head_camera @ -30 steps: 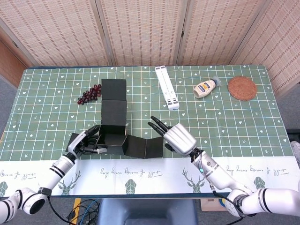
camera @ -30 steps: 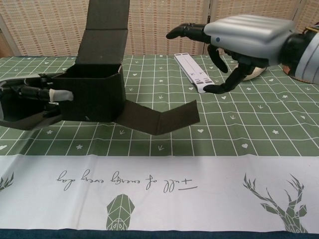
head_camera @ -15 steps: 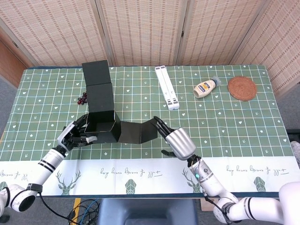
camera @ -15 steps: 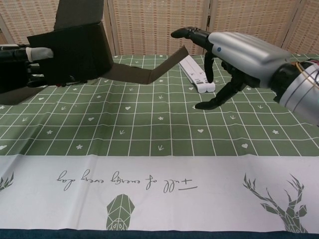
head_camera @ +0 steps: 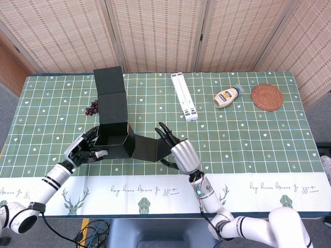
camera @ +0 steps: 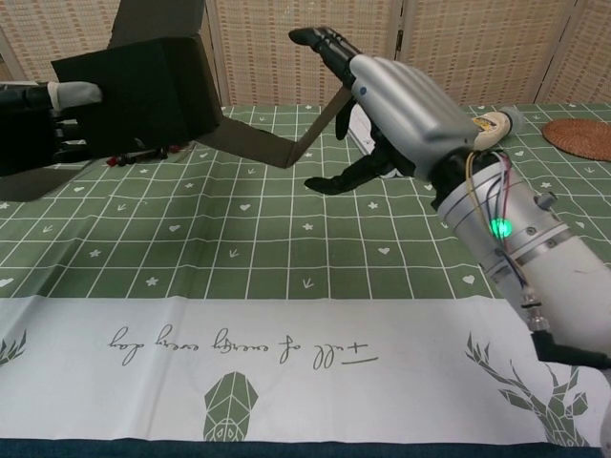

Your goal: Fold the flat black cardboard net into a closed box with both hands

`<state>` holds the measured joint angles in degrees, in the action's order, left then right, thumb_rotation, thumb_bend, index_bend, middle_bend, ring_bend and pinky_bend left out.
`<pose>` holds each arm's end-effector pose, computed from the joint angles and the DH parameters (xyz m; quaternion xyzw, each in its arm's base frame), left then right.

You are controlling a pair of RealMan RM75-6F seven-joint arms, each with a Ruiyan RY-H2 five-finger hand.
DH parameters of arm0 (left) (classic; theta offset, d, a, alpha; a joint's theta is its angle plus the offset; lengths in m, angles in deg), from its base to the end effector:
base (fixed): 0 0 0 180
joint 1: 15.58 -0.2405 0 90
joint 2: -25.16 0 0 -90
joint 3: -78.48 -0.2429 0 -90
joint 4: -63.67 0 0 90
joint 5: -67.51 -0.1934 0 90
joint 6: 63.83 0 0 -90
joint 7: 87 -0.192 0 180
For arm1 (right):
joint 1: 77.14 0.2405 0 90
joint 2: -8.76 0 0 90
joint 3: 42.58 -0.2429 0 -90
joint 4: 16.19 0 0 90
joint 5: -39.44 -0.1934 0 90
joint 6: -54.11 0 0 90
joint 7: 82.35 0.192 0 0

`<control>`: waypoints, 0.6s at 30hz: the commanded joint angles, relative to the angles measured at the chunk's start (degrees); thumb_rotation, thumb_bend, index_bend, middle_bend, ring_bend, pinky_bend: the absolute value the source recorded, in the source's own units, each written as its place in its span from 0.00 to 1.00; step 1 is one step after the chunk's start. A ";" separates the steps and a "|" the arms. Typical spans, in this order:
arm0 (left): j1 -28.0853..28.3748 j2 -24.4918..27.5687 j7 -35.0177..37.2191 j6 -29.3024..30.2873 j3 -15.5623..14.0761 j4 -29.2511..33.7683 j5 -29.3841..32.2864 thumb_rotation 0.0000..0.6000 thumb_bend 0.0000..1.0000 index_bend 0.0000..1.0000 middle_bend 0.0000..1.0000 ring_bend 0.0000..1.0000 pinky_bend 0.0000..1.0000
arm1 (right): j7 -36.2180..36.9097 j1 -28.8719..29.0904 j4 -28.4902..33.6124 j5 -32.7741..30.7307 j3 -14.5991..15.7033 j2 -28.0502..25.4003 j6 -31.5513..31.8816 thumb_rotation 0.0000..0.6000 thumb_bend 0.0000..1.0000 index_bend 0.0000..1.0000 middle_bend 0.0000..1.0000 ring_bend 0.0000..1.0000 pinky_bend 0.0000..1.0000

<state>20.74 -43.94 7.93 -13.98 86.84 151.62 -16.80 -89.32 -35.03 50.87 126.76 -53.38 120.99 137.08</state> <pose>-0.1734 0.3639 0.0637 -0.2773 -0.8064 -0.5222 0.0085 -0.0364 -0.3345 -0.0319 0.6294 -0.2794 0.6230 0.3712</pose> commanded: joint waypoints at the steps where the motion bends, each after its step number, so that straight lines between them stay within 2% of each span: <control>1: 0.10 0.33 0.26 -0.12 -0.46 0.03 -0.58 1.00 0.08 0.21 0.24 0.59 0.81 | 3.10 1.55 -4.81 2.32 -1.93 3.93 2.28 1.00 0.07 0.00 0.00 0.53 0.96; 9: 0.25 0.96 1.27 0.45 -2.13 -0.10 -2.99 1.00 0.08 0.21 0.24 0.59 0.81 | 5.31 4.58 -11.33 4.69 -4.23 7.89 3.95 1.00 0.15 0.00 0.00 0.53 0.96; 18: 0.42 0.30 -2.11 0.80 -3.64 -2.29 -3.36 1.00 0.08 0.21 0.24 0.59 0.81 | 2.82 6.31 -9.67 7.09 -3.53 5.14 2.41 1.00 0.16 0.00 0.00 0.53 0.96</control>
<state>21.16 -43.45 6.30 -13.28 83.45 149.67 -20.15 -86.13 -28.92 40.82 133.59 -57.08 126.50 139.82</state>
